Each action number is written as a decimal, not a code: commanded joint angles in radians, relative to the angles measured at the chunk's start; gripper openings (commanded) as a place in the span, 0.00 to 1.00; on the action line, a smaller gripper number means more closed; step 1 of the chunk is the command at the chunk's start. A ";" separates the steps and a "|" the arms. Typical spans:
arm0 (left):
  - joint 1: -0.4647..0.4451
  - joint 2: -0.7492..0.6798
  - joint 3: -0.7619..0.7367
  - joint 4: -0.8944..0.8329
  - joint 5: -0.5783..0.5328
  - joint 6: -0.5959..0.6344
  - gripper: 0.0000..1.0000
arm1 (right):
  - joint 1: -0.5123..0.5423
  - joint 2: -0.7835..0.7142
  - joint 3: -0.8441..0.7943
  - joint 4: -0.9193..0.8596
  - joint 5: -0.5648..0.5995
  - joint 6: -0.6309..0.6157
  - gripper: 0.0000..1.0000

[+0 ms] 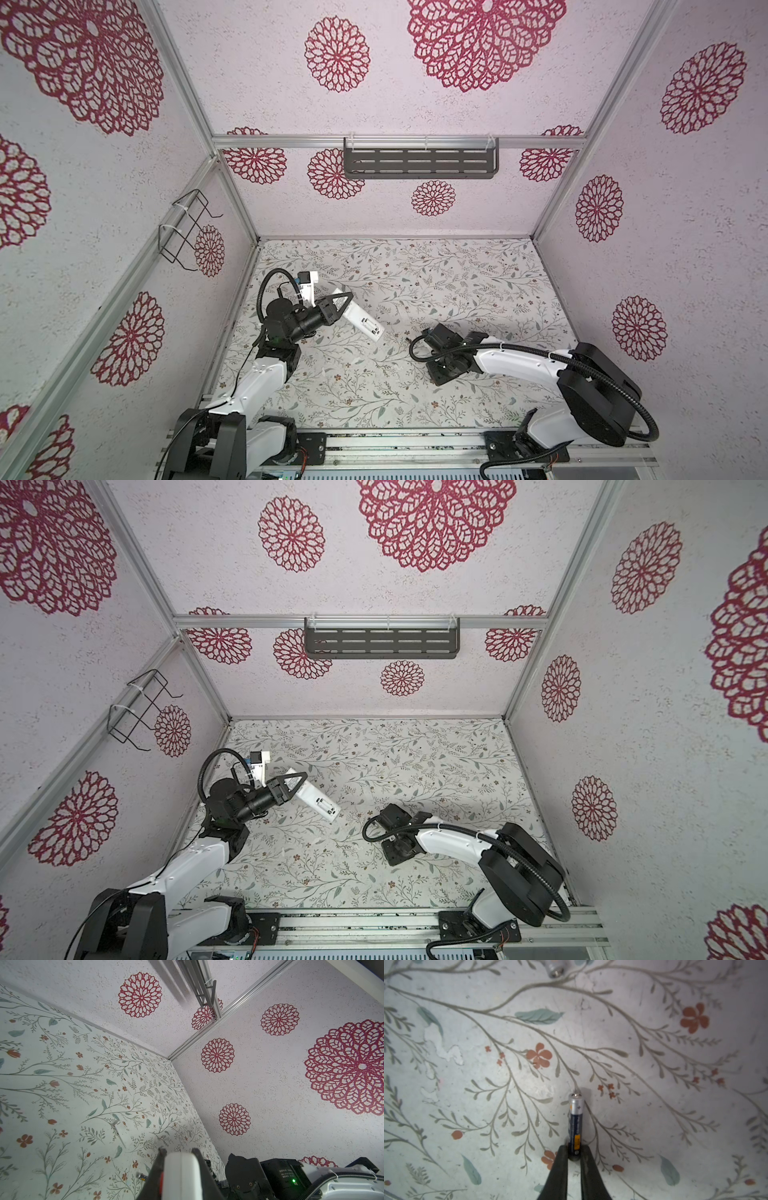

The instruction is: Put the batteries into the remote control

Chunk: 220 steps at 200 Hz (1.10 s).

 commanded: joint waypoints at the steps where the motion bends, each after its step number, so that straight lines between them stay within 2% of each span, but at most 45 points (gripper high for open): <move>1: 0.008 0.010 -0.011 0.056 0.001 -0.010 0.00 | 0.006 -0.006 0.046 -0.017 0.022 -0.073 0.12; 37: 0.009 -0.004 -0.008 0.007 -0.008 0.015 0.00 | 0.006 -0.074 0.036 0.055 -0.041 -0.193 0.11; 85: -0.018 -0.050 0.013 -0.124 -0.039 0.092 0.00 | 0.006 -0.225 -0.066 0.288 -0.177 -0.349 0.11; 110: -0.021 -0.062 0.015 -0.135 -0.044 0.101 0.00 | 0.007 -0.274 -0.122 0.422 -0.233 -0.413 0.12; 142: -0.032 -0.060 0.021 -0.134 -0.033 0.101 0.00 | 0.011 -0.344 -0.173 0.555 -0.234 -0.482 0.12; 220: -0.062 -0.069 0.037 -0.180 -0.038 0.136 0.00 | 0.029 -0.481 -0.157 0.594 -0.238 -0.568 0.12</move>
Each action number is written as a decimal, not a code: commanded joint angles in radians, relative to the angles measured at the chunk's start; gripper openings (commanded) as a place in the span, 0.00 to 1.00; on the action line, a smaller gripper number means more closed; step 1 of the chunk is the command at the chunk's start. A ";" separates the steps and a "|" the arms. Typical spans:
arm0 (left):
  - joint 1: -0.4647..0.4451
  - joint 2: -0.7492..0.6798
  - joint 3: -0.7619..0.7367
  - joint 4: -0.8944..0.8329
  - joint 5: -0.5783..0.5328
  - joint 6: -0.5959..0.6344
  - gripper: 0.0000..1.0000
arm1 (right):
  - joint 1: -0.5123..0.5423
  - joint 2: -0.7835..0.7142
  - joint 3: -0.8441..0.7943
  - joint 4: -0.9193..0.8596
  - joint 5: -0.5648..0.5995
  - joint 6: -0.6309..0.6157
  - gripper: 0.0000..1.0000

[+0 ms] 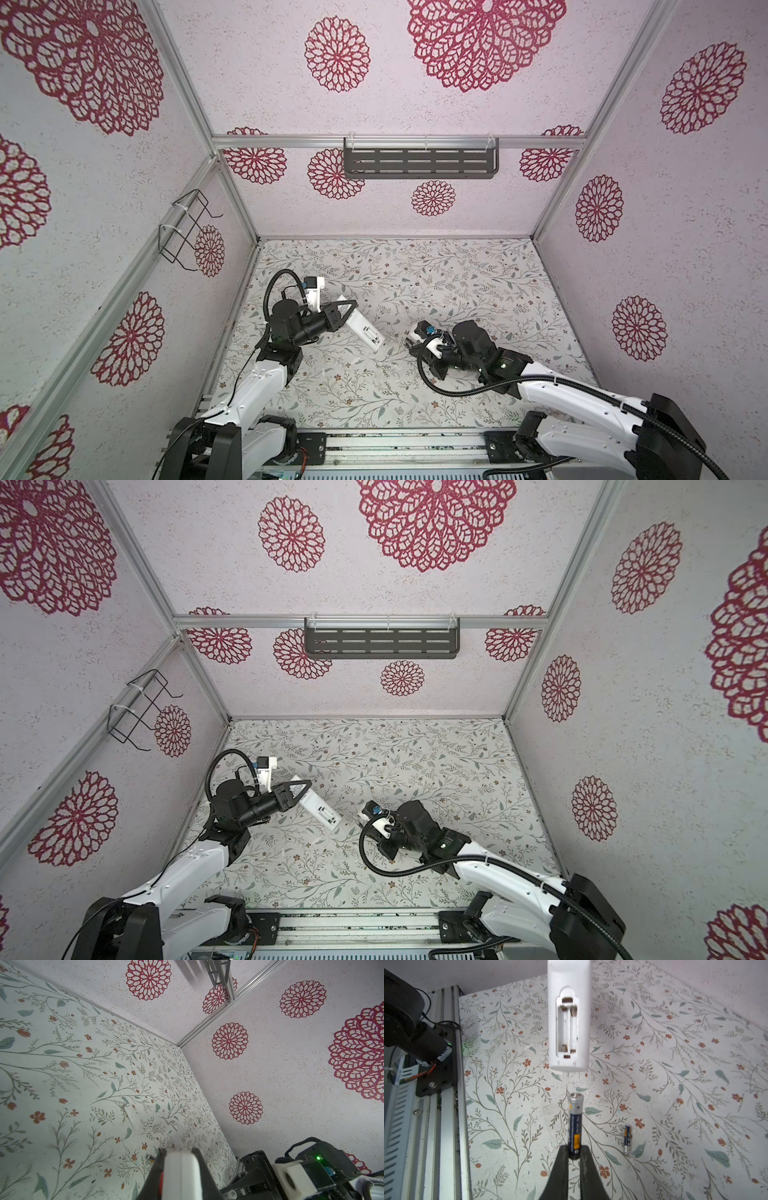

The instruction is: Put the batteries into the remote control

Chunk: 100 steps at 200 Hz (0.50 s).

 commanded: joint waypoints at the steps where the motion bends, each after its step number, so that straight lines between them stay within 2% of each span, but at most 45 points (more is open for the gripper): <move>1: -0.009 -0.014 0.036 0.001 0.005 0.021 0.00 | 0.017 -0.049 0.028 0.049 -0.016 -0.056 0.12; 48: -0.014 -0.018 0.048 0.005 0.021 0.019 0.00 | 0.046 -0.049 0.095 -0.001 -0.010 -0.088 0.12; 100: -0.018 -0.040 0.053 -0.015 0.013 0.025 0.00 | 0.080 -0.073 0.092 0.010 0.017 -0.092 0.12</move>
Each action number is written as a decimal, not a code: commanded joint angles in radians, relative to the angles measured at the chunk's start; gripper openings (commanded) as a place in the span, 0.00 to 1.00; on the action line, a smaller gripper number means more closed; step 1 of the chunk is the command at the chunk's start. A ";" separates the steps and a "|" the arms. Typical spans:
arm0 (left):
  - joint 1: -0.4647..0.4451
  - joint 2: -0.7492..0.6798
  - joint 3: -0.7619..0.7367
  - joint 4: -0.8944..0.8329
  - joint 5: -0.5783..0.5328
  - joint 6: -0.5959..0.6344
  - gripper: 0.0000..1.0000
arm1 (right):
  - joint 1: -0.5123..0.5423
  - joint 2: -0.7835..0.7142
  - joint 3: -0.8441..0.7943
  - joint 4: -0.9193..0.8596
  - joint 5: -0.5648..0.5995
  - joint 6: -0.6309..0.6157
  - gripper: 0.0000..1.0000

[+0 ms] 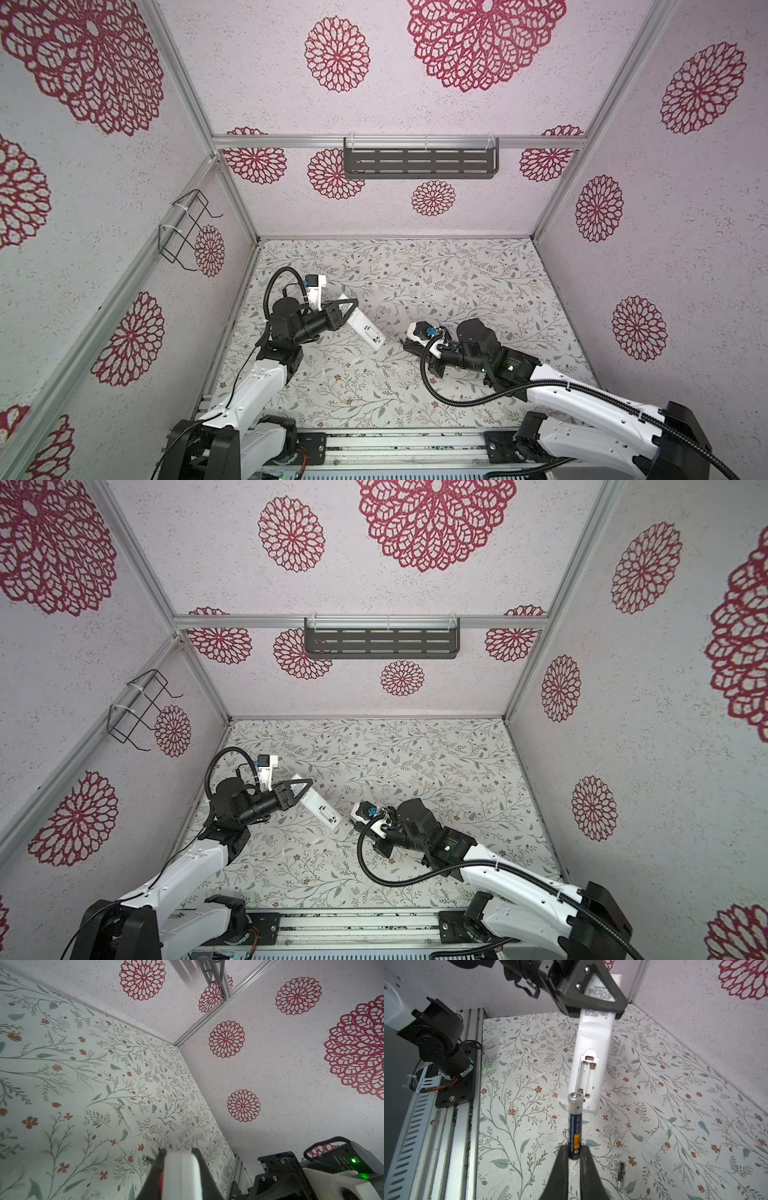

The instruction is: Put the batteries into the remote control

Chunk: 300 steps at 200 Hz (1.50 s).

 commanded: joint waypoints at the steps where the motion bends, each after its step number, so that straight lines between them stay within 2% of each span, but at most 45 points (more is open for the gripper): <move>1: -0.007 -0.023 0.030 0.008 0.006 0.018 0.00 | 0.020 -0.035 0.023 0.012 0.013 -0.022 0.12; 31: -0.007 -0.026 0.036 -0.005 -0.001 0.026 0.00 | 0.024 -0.044 0.015 0.005 0.022 0.007 0.11; 51: -0.007 -0.035 0.041 -0.030 -0.012 0.038 0.00 | 0.022 -0.026 0.009 -0.044 0.076 0.087 0.10; 105: -0.007 -0.068 0.039 -0.073 -0.051 0.067 0.00 | 0.025 0.033 0.007 -0.284 0.172 0.402 0.11; 142: -0.007 -0.070 0.040 -0.069 -0.038 0.061 0.00 | 0.025 0.158 0.037 -0.478 0.230 0.610 0.10; 202: -0.015 -0.095 0.030 -0.076 -0.043 0.062 0.00 | 0.023 0.276 0.045 -0.593 0.207 0.845 0.10; 225: -0.019 -0.110 0.026 -0.078 -0.052 0.065 0.00 | 0.023 0.358 0.059 -0.602 0.156 0.893 0.10; 252: -0.024 -0.123 0.022 -0.084 -0.059 0.071 0.00 | 0.023 0.365 0.041 -0.557 0.145 0.925 0.11; 272: -0.030 -0.134 0.018 -0.091 -0.068 0.076 0.00 | 0.024 0.370 0.048 -0.535 0.128 0.934 0.17; 300: -0.033 -0.137 0.018 -0.091 -0.069 0.080 0.00 | 0.024 0.381 0.050 -0.478 0.066 0.941 0.33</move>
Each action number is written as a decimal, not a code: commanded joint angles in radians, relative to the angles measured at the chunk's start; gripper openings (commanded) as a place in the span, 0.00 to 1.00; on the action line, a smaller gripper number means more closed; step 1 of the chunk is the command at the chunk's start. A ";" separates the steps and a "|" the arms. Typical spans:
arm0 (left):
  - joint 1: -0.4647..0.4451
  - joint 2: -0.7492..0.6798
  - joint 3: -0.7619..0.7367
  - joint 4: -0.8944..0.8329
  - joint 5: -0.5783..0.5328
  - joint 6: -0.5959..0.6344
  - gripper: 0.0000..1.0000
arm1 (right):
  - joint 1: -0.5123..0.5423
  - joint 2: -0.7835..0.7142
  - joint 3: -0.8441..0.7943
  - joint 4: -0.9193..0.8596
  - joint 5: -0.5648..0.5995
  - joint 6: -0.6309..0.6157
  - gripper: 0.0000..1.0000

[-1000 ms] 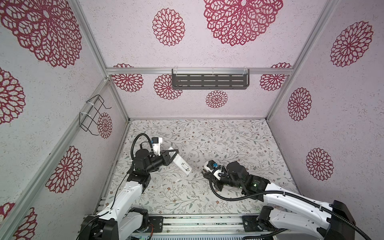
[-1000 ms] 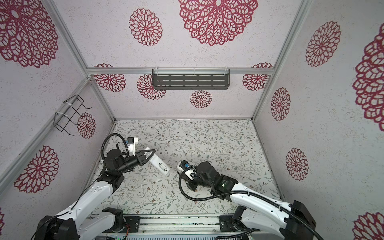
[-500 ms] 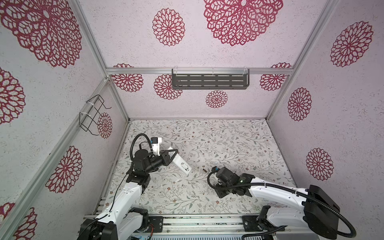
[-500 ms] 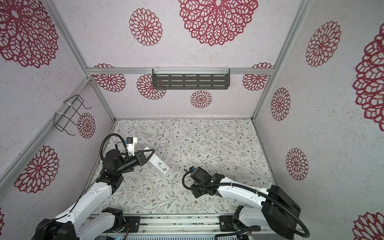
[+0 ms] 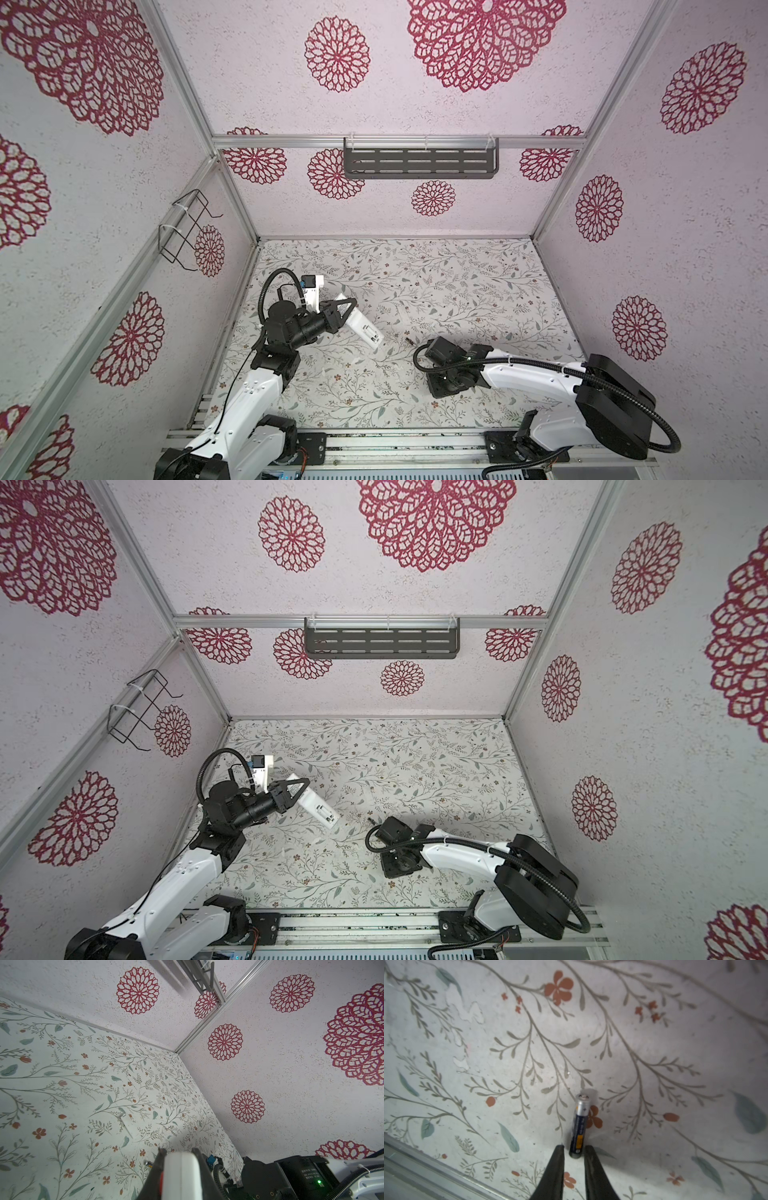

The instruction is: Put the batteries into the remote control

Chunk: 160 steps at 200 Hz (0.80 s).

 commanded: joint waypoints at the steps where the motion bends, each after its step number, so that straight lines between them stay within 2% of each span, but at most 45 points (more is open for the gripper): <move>1: -0.008 -0.016 0.007 0.007 -0.005 0.019 0.00 | 0.004 0.006 0.019 0.044 -0.061 0.032 0.33; 16: -0.008 -0.017 0.005 0.008 -0.006 0.018 0.00 | 0.006 0.016 0.023 0.084 -0.104 0.036 0.39; 44: -0.008 -0.018 0.005 0.009 -0.008 0.020 0.00 | 0.006 0.055 0.076 0.185 -0.195 0.031 0.43; 77: -0.009 -0.058 0.013 -0.037 -0.037 0.041 0.00 | -0.012 0.084 0.193 0.048 -0.130 -0.087 0.44; 117: -0.001 -0.154 0.020 -0.161 -0.164 0.104 0.00 | -0.090 0.198 0.308 0.035 -0.166 -0.224 0.44; 160: 0.011 -0.198 0.015 -0.179 -0.194 0.116 0.00 | -0.124 0.374 0.430 0.077 -0.229 -0.337 0.44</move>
